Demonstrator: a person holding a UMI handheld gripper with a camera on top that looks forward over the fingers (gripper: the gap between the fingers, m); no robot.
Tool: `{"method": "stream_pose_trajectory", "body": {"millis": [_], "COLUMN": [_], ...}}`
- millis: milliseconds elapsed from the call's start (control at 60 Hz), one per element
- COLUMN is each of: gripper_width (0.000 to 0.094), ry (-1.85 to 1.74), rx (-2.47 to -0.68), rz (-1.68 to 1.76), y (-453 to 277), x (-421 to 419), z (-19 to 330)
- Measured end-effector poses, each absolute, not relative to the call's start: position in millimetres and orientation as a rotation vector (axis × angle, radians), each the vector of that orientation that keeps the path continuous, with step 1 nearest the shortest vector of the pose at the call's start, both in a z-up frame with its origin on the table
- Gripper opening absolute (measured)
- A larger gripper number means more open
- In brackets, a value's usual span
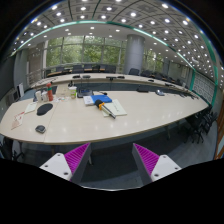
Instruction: Arrange mouse
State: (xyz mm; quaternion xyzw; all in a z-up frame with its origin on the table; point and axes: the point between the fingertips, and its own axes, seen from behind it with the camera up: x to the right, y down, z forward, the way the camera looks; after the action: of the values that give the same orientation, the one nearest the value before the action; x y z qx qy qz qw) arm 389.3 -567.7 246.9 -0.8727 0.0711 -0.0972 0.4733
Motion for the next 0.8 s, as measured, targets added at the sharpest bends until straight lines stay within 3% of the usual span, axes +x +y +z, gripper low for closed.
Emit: {"method": "stream_pose_trajectory", "body": {"millis": [367, 800], "gripper_width": [0.0858, 0.0852], "ry": [0.124, -0.082], "rx": [-2.197, -2.196], "rz": [-0.171, 0.031], "y": [-560.1, -465.3], "x": [330.5, 81.2], "z": [199.2, 111.0]}}
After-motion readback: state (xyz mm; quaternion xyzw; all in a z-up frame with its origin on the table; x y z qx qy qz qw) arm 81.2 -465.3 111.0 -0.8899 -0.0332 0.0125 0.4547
